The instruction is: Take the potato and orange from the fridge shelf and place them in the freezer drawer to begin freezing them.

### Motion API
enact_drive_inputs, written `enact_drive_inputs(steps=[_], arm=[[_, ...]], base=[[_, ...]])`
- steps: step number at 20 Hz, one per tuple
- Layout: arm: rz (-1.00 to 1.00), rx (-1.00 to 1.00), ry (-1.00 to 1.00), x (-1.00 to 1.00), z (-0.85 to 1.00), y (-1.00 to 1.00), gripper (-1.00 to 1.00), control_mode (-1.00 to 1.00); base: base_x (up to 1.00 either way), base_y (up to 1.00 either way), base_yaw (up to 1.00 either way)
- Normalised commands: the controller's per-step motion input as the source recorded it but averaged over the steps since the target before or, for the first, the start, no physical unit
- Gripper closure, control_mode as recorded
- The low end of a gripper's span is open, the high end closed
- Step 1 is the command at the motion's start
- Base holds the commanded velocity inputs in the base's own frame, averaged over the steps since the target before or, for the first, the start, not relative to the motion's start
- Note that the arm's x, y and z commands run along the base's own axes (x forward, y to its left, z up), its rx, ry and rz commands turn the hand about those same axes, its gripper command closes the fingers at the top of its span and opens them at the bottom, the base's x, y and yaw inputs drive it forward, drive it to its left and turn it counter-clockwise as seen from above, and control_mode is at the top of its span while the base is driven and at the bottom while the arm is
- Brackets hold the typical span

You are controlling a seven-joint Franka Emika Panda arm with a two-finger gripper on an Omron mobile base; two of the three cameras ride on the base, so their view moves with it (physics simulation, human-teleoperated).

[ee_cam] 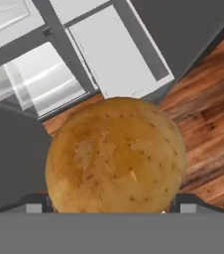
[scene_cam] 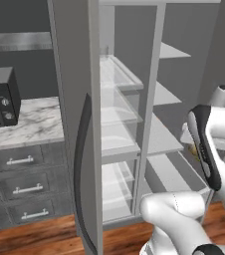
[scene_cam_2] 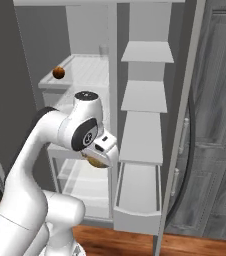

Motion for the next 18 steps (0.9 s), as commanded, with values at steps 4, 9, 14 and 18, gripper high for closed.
enact_drive_inputs(steps=[4,9,14,18], arm=[[-0.08,0.04,0.35,0.41,-0.60,-0.34,1.00,-1.00],[-0.10,-0.01,0.11,0.41,-0.42,-0.02,1.00,-1.00],[-0.07,-0.04,0.00,0.52,-0.61,-0.03,1.00,-1.00],[-0.05,-0.03,0.00,0.55,-0.92,-0.12,1.00,-1.00]], base=[[0.00,0.00,0.00],[0.00,0.00,0.00],[0.00,0.00,0.00],[0.00,0.00,0.00]])
